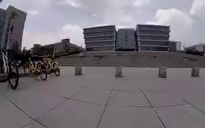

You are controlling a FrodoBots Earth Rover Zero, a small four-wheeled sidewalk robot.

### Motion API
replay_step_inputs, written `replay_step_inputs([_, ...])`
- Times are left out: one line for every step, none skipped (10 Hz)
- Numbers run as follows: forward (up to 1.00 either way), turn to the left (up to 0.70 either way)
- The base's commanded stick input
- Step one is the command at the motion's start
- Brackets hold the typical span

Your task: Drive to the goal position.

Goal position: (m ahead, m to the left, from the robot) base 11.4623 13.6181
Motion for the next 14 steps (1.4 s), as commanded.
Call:
replay_step_inputs([0.45, 0.0])
replay_step_inputs([0.45, 0.03])
replay_step_inputs([0.45, 0.21])
replay_step_inputs([0.45, 0.27])
replay_step_inputs([0.45, 0.27])
replay_step_inputs([0.45, 0.27])
replay_step_inputs([0.45, 0.23])
replay_step_inputs([0.45, 0.03])
replay_step_inputs([0.45, 0.0])
replay_step_inputs([0.45, 0.0])
replay_step_inputs([0.45, 0.0])
replay_step_inputs([0.45, 0.0])
replay_step_inputs([0.45, 0.0])
replay_step_inputs([0.45, 0.0])
